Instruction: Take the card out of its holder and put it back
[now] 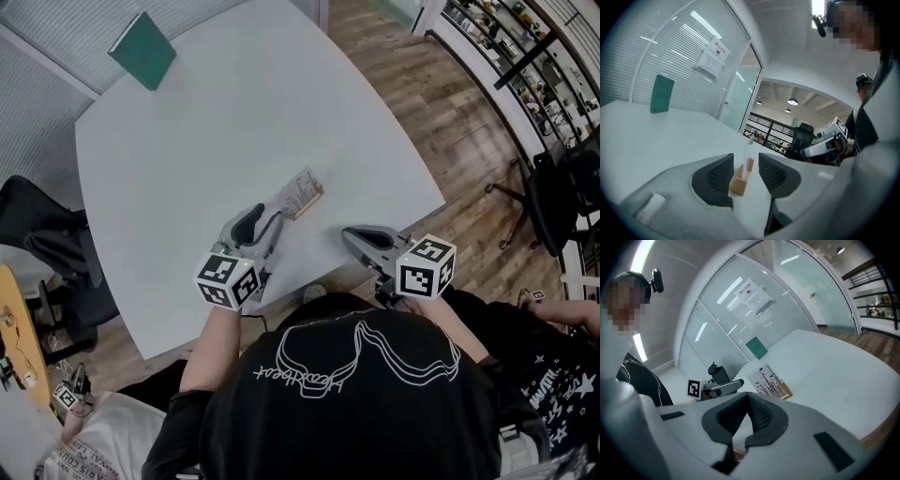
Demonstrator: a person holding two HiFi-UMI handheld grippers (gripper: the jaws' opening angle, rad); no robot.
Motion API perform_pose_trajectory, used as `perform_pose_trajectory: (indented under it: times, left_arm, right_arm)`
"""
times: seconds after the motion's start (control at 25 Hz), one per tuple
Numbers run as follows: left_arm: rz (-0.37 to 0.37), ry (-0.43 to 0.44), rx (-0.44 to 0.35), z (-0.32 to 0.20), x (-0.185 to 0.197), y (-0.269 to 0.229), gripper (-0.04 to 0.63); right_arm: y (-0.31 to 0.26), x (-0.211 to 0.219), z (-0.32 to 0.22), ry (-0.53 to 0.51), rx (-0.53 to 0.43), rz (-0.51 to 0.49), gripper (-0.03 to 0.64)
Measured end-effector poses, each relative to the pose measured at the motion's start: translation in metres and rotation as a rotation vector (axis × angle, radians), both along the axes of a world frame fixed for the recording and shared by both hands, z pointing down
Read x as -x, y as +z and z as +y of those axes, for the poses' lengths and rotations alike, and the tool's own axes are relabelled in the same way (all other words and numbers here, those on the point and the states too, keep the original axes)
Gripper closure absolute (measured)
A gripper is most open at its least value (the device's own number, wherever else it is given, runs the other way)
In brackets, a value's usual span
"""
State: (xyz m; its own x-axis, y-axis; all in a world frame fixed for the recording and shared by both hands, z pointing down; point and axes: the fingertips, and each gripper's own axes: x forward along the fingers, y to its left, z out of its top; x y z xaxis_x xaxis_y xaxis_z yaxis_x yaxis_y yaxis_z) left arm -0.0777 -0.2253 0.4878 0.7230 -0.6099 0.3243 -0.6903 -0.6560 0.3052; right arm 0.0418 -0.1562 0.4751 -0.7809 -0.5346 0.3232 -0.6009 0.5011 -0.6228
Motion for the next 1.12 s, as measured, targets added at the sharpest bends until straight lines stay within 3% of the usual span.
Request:
perform_pose_trajectory:
  times: [0.2,0.36,0.6,1.12]
  left_arm:
    - [0.063,-0.039,0.063,0.032,-0.003,-0.029,0.442]
    - [0.141,0.047,0.06,0.067,-0.029,-0.062,0.462]
    - [0.13,0.165,0.005,0.117,-0.071,-0.099,0.561]
    - [0.085,0.204,-0.05,0.153,-0.089,-0.114,0.581]
  right_arm:
    - [-0.023,-0.003,0.013,-0.05,-0.092,0.053,0.609]
    - [-0.048,-0.002,0.025,-0.094,-0.162,0.047,0.609]
    - [-0.078,-0.008,0.054,-0.11,-0.268,0.036,0.609]
    - [-0.099,-0.019,0.087,-0.085,-0.334,0.042,0.609]
